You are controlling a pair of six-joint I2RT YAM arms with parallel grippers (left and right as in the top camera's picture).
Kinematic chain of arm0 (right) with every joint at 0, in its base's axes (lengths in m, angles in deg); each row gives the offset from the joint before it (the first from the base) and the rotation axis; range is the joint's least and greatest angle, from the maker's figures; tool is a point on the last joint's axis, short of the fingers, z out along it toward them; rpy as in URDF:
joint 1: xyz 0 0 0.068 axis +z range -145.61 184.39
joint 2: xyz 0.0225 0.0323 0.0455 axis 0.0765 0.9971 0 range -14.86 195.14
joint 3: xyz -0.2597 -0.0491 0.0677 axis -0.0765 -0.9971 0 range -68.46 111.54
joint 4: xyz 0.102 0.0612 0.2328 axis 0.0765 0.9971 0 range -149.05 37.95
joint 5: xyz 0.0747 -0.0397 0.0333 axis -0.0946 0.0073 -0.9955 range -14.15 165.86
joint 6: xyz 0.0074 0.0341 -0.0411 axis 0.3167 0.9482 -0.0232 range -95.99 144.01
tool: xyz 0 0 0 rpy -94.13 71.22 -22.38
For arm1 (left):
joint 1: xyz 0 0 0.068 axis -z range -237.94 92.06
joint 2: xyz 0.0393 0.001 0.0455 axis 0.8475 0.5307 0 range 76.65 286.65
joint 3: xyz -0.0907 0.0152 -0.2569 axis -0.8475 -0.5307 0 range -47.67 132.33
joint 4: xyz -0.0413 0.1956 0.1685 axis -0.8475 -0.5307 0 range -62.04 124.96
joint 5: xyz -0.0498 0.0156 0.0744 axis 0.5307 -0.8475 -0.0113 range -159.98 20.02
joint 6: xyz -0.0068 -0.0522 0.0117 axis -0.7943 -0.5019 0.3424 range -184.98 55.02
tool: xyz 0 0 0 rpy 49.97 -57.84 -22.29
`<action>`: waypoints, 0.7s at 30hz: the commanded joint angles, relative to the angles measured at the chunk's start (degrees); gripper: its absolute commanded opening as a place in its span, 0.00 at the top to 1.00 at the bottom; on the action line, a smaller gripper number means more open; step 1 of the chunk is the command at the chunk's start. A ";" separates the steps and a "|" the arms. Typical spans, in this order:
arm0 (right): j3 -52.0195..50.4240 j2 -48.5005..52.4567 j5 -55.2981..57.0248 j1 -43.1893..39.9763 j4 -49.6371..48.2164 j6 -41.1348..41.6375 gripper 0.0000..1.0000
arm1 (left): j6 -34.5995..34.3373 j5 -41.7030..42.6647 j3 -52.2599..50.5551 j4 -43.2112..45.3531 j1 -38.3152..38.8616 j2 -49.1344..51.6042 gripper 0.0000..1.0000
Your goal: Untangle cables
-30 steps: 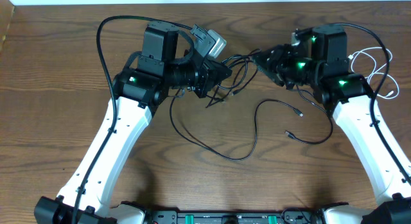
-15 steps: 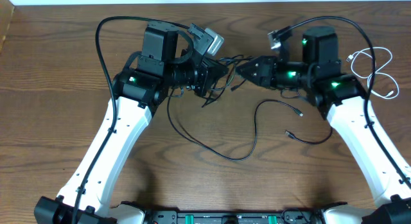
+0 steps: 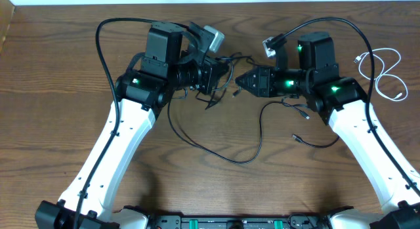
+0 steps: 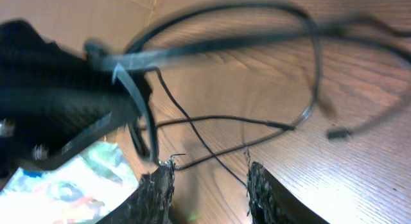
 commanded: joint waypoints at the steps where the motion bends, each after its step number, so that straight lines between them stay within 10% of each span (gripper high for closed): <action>1: 0.28 -1.84 0.04 0.20 0.13 -3.54 0.62 | -10.69 -6.38 -0.22 0.90 0.02 0.33 0.93; 21: 0.26 -1.05 16.92 6.32 -2.86 0.83 0.57 | -21.70 -1.79 -0.22 1.01 0.07 2.03 0.93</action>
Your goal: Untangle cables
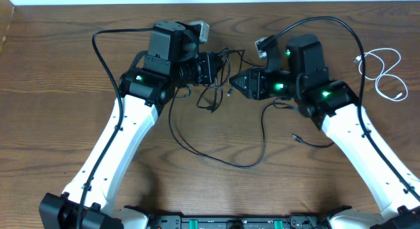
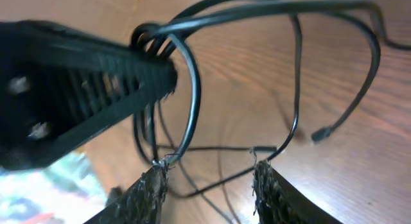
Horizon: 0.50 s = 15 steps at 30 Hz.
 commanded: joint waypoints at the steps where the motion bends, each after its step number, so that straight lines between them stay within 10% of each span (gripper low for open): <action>1: 0.26 -0.33 7.72 1.75 -0.90 1.77 0.57 | -1.97 3.87 -0.22 0.09 0.04 0.26 0.93; 15: 0.26 -0.20 10.40 3.37 -2.69 4.76 0.55 | -4.24 3.98 -0.22 0.11 2.25 0.26 0.93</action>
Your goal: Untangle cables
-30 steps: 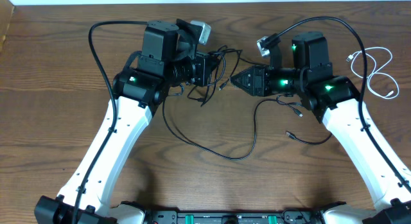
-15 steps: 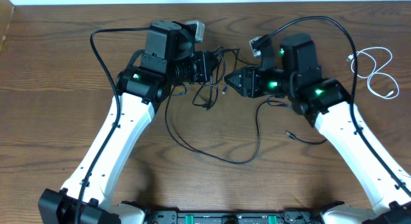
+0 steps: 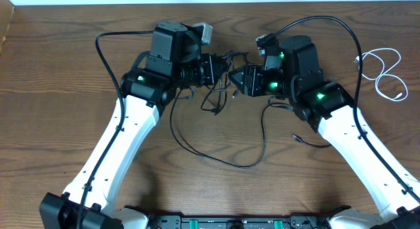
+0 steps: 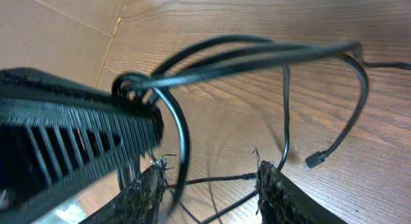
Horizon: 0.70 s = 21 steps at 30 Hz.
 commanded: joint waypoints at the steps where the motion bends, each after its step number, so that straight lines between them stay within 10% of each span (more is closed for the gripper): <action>1: 0.26 -0.17 3.63 1.64 -0.31 0.83 0.55 | -1.88 1.18 -0.22 0.15 1.57 0.26 0.93; 21: 0.26 3.74 46.47 -2.32 12.66 7.26 0.78 | -2.36 -0.76 -0.22 -2.34 -2.29 0.24 0.93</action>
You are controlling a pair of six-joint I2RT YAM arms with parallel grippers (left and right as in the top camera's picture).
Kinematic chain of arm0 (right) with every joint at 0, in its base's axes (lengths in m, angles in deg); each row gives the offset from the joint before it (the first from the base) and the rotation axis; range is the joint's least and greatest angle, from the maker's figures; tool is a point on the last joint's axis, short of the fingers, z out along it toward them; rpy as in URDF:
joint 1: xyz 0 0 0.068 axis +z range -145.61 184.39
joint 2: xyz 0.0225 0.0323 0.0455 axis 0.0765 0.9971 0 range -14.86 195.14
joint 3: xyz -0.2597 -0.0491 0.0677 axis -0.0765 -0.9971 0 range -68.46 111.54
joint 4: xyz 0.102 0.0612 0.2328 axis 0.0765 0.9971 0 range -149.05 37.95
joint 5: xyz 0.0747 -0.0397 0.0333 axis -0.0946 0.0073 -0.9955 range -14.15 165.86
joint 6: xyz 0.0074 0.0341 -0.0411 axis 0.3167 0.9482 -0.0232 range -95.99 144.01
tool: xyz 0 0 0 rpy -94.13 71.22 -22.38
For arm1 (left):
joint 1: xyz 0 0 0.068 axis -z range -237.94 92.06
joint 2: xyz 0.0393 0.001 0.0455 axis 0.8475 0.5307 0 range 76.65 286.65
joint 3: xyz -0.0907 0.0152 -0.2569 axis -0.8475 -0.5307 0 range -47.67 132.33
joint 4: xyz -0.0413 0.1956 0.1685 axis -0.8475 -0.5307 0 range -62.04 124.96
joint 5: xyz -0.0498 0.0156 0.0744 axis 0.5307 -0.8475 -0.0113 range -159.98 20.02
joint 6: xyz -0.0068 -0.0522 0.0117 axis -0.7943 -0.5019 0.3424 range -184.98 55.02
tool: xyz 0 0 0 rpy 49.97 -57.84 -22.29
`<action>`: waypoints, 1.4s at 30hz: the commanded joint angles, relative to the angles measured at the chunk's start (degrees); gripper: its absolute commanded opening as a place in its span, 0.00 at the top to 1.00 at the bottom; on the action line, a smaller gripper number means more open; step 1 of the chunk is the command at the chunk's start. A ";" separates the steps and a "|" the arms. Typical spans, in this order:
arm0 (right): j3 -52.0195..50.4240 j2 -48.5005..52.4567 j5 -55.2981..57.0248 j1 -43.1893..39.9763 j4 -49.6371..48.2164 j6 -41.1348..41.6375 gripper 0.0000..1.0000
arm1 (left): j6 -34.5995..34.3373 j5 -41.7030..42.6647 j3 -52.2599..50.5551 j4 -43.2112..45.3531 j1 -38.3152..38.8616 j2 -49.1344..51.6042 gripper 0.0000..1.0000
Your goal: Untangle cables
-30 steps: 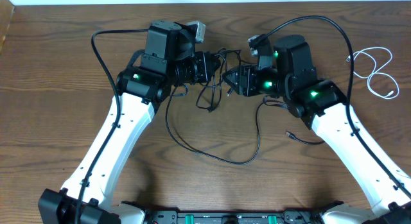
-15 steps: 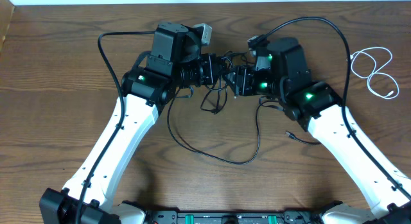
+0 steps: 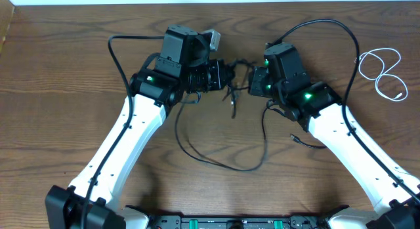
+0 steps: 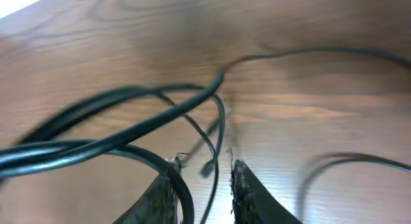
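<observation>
A knot of black cables hangs between my two grippers at the table's far middle, and one long strand loops toward the front. My left gripper is shut on the knot from the left. Just right of the knot, my right gripper faces it. In the right wrist view the right gripper is open with a narrow gap. A thin black strand runs down between its fingers. A thicker cable crosses in front of the left finger.
A coiled white cable lies at the far right of the wooden table. A loose black plug end rests beside the right forearm. The arms' own black supply cables arch over both wrists.
Both grippers have moved right and closer together. The right gripper's gap has narrowed and it now looks down at the table with a thin strand between its fingers. The left gripper still holds the knot.
At first the grippers stood apart, the left one shut on the cable bundle and the right one open and facing it. At each later moment the right gripper was nearer the bundle. Now it is at the knot with narrowed jaws.
</observation>
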 commanded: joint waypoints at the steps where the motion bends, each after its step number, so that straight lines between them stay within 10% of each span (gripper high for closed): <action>1: -0.57 1.20 18.73 -5.75 3.87 0.61 0.79 | -0.07 -1.86 0.42 -0.92 -4.48 -1.25 0.93; 19: -0.57 1.29 0.68 -15.72 8.02 -3.89 0.60 | 4.13 -7.43 0.42 -5.14 -6.99 -1.16 0.92; 27: -0.57 2.16 -6.97 -15.54 7.72 -1.75 0.40 | 5.11 -11.63 0.42 -6.73 -5.38 1.95 0.70; 42: -0.57 5.60 -7.32 -15.54 6.58 -0.72 0.51 | 3.28 -13.62 0.42 4.11 1.31 16.28 0.49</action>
